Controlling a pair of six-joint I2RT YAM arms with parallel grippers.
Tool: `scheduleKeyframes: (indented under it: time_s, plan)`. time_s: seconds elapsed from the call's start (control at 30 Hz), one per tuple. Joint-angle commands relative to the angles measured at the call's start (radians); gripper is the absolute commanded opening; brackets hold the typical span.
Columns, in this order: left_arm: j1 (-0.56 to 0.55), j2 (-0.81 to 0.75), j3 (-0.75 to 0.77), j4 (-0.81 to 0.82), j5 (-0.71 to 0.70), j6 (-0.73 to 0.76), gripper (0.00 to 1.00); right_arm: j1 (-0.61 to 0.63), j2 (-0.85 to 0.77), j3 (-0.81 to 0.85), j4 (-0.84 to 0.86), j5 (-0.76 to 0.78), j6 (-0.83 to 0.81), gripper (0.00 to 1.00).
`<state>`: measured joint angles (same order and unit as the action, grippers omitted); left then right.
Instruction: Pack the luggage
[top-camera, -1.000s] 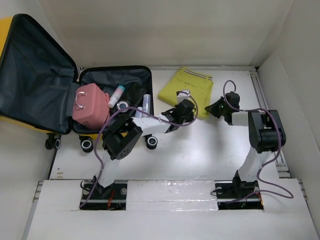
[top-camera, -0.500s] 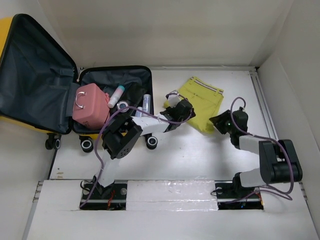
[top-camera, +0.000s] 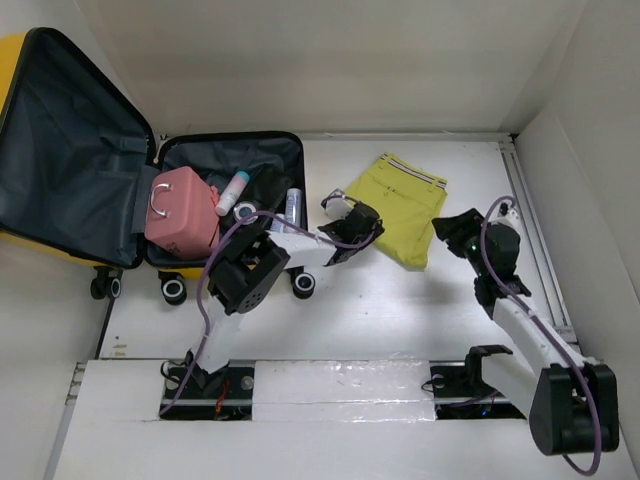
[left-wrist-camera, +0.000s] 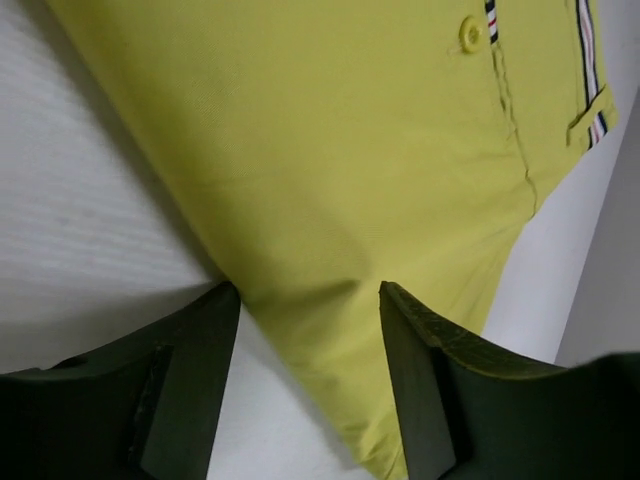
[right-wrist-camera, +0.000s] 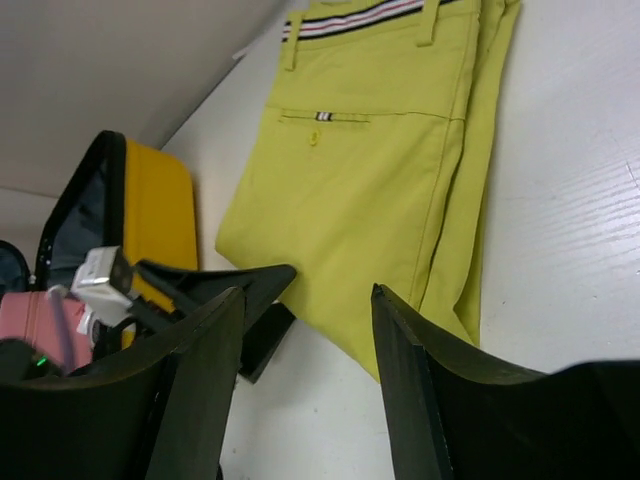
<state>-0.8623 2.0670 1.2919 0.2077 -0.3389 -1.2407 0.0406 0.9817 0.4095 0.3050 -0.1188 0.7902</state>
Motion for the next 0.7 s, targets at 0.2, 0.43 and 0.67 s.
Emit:
scheduleKeyframes:
  time_s: [0.2,0.43,0.67]
  plan:
    - [0.016,0.094,0.08,-0.088,-0.028,-0.056,0.24,0.01,-0.271,0.027,-0.112,-0.015,-0.049,0.58]
    - [0.104,0.105,0.126,-0.054,0.012,0.081,0.0,0.01,-0.363,0.181,-0.219,-0.094,-0.101,0.57]
    - [0.147,0.038,0.326,-0.118,0.115,0.454,0.0,0.064,-0.353,0.224,-0.231,-0.104,-0.134,0.57]
